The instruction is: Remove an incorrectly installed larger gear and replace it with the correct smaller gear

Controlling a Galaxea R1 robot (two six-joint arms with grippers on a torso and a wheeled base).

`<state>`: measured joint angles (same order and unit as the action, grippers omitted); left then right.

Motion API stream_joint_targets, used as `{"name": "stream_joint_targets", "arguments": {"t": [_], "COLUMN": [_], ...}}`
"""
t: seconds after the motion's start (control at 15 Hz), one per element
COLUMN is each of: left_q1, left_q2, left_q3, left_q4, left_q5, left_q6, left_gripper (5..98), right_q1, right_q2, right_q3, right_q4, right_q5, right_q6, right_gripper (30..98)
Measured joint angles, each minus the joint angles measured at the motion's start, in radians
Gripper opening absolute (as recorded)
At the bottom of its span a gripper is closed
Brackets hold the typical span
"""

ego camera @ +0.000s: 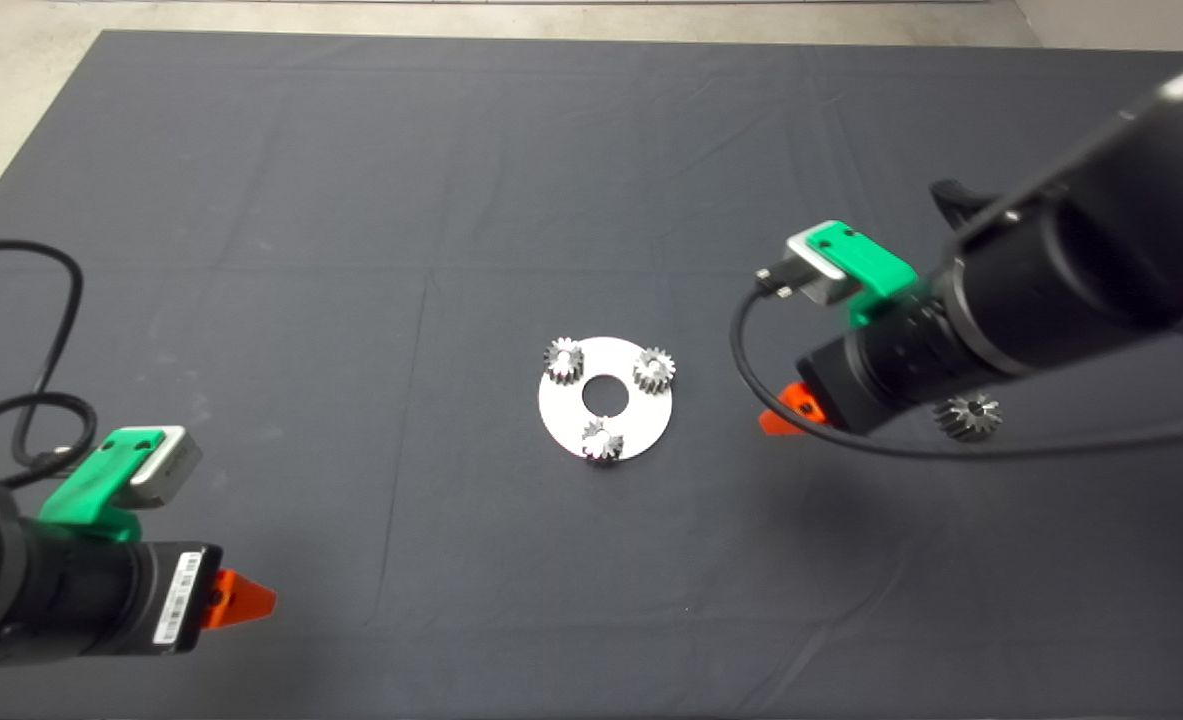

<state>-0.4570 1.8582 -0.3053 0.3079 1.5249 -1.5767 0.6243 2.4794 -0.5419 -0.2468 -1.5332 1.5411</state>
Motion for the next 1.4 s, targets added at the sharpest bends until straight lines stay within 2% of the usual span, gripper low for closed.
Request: {"name": "stream_joint_targets", "arguments": {"t": [0.07, 0.2, 0.33, 0.53, 0.93, 1.27, 1.4], "left_q1": [0.003, 0.005, 0.005, 0.005, 0.006, 0.023, 0.033], "left_q2": [-0.017, -0.050, -0.067, -0.072, -0.065, -0.062, -0.060], "left_q3": [0.000, 0.000, 0.000, 0.001, 0.001, 0.001, 0.001], "left_q4": [0.000, 0.000, 0.000, 0.000, 0.000, 0.000, -0.002], "left_q5": [0.000, 0.001, 0.001, 0.000, 0.000, 0.000, 0.000], "left_q6": [0.030, 0.108, 0.146, 0.149, 0.145, 0.142, 0.122], "left_gripper": [79.4, 79.4, 79.4, 79.4, 79.4, 79.4, 79.4], "right_q1": [0.003, 0.011, 0.013, 0.030, 0.033, 0.033, 0.027], "right_q2": [-0.022, -0.055, -0.081, -0.092, -0.092, -0.078, -0.063], "right_q3": [0.036, 0.072, 0.116, 0.180, 0.188, 0.189, 0.190], "right_q4": [-0.001, -0.004, -0.007, -0.007, -0.010, -0.012, -0.019], "right_q5": [0.000, -0.001, -0.001, 0.002, 0.000, 0.000, 0.000], "right_q6": [0.038, 0.073, 0.100, 0.131, 0.151, 0.152, 0.152], "right_gripper": [88.5, 88.5, 88.5, 88.5, 88.5, 88.5, 88.5]}}
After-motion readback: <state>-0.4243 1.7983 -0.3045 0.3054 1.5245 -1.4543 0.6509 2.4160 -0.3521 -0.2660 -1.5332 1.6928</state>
